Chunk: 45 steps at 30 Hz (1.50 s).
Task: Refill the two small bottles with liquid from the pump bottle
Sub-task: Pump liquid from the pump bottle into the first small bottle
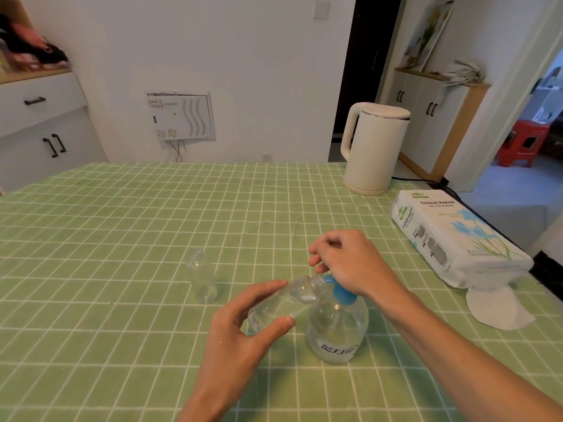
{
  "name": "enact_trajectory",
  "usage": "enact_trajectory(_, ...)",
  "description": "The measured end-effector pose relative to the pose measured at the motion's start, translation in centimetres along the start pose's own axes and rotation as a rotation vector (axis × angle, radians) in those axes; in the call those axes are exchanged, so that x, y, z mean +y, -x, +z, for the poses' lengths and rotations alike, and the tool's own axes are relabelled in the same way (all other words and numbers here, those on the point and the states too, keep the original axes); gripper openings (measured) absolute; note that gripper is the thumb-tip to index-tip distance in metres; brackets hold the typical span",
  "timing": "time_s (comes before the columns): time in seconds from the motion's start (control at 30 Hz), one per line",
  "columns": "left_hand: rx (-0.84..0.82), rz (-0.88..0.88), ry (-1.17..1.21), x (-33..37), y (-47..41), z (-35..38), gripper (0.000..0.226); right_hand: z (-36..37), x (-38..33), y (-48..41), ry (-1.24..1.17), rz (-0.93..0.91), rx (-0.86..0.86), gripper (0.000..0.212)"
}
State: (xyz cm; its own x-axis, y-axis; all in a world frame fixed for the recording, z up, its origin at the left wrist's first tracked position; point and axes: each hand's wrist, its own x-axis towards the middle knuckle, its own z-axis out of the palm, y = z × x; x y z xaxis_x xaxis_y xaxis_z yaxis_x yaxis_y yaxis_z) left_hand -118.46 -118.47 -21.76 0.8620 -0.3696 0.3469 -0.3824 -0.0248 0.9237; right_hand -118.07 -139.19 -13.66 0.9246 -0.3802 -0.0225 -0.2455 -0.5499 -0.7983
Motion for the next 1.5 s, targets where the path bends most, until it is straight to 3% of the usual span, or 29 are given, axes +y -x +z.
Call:
enact_trajectory(0.27,0.003,0.004,0.022,0.1,-0.1,-0.1,0.044,-0.8,-0.8,-0.2,0.09,-0.021,0.007,0.024)
enact_trajectory(0.7,0.005,-0.006,0.007,-0.3,0.0,0.0,0.045,0.0,0.3,-0.1,-0.059,0.006,-0.033,0.033)
enact_trajectory(1.03,-0.002,0.003,0.015,-0.3,0.1,-0.2,0.044,-1.0,-0.9,-0.3,0.105,-0.036,-0.026,0.024)
enact_trajectory(1.23,0.002,0.0,0.024,-0.5,0.1,-0.1,0.045,-0.7,-0.6,-0.1,-0.03,-0.002,-0.005,0.031)
enact_trajectory(1.5,0.006,0.001,0.013,-0.5,0.1,0.1,0.046,-0.1,0.1,0.1,-0.023,-0.007,-0.005,0.034)
